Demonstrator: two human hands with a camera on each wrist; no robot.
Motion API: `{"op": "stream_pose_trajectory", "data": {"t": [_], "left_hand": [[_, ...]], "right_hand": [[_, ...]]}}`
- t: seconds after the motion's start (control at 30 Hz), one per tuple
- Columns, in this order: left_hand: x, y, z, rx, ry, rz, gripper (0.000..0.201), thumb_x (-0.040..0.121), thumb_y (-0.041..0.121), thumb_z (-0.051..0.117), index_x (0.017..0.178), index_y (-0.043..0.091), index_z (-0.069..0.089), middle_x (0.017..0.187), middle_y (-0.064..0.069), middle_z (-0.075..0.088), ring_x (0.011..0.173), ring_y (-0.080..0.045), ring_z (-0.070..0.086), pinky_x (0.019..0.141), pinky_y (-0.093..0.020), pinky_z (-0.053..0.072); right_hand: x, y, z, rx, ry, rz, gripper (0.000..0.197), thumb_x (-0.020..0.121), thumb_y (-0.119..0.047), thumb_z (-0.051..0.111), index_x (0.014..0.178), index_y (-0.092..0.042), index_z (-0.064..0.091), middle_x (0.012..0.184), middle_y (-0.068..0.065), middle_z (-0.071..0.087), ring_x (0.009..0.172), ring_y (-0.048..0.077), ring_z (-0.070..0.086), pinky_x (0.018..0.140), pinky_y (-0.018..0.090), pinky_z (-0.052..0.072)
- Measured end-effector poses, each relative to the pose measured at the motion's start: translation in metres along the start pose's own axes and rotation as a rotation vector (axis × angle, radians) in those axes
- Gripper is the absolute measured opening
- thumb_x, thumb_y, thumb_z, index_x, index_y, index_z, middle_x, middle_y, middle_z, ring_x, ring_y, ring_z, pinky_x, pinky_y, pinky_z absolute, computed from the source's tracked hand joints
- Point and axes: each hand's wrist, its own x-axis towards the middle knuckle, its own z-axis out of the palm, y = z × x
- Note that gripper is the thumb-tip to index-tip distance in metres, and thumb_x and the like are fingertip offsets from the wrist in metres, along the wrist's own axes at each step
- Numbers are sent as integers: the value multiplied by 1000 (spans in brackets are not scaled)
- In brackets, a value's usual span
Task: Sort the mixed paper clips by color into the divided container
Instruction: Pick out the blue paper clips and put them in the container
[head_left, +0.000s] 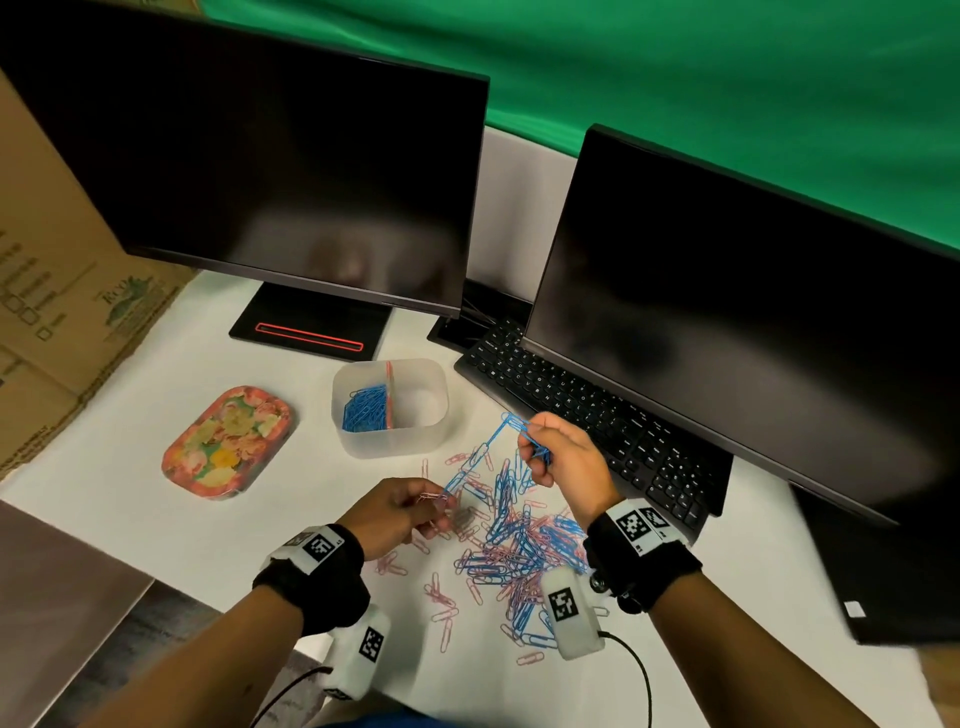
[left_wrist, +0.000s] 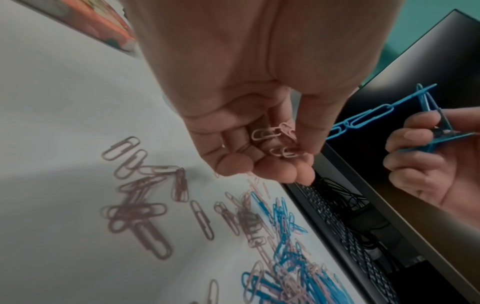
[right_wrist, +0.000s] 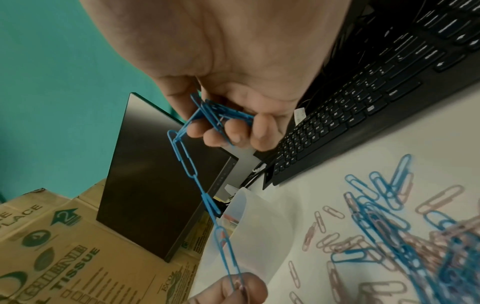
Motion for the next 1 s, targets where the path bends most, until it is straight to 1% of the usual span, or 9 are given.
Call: {"op": "stream_pose_trajectory", "data": {"t": [0.2,0.33,0.47,0.57,0.63,0.7,0.8,0.9,1.0], "left_hand": [[-18,18,-4,-162,-35,74,20,97,9,51,105,7,69,83,-3,72,65,-10,58,58,-21,42],[-31,35,-10,-244,-65,104,23,97,7,48,109,3,68,88,-10,72,64,-11,57,59,-20,45],[-37,42,-15,-214,-48,135,24,99,9,46,108,-2,66,85,-7,72,64,-13,56,59,-23,46],[-36,41,-15,-99,-21,162,23,98,12,48,99,0,68,82,-1,71,66,-11,58,57,-24,45],[-33,42,-15,-34,-1,169,21,97,16,51,93,10,72,81,2,72,71,-9,61,61,-24,47],[-32,43,-15,6,46,181,19,95,18,55,91,16,74,82,8,73,77,-2,64,66,-16,47],[-32,45,-17,79,125,222,15,92,21,61,90,23,76,91,12,74,87,3,64,74,-6,43],[-30,47,-21,136,149,251,16,91,19,62,84,25,75,92,9,74,91,-4,64,85,-11,45],[-27,50,-20,79,140,239,28,92,12,58,75,28,73,88,7,74,84,-2,64,75,-11,45]], "right_hand": [[4,-12,24,241,7,-1,22,93,-11,38,72,-13,43,81,15,67,53,17,40,53,30,20],[4,-19,30,516,17,41,19,86,-14,38,69,-12,45,96,23,66,54,19,40,55,31,19],[6,-22,33,636,29,36,16,74,-16,41,59,-12,41,107,25,68,52,19,41,53,31,22],[10,-23,30,693,22,72,23,78,-19,37,55,-16,38,93,20,70,49,18,40,50,29,22],[13,-21,27,664,34,101,25,81,-21,35,56,-19,36,68,11,59,46,16,34,49,28,18],[15,-17,25,542,62,106,24,80,-23,37,56,-22,35,51,1,39,44,15,24,50,30,11],[13,-11,25,249,82,81,30,83,-22,43,54,-24,42,47,-7,31,43,12,21,50,29,9],[3,-12,29,-35,15,18,24,91,-11,41,68,-17,46,49,-11,34,43,7,26,43,20,17],[-4,-14,32,-61,-60,11,16,91,-7,37,82,-10,49,48,-13,38,45,8,26,45,20,17]]}}
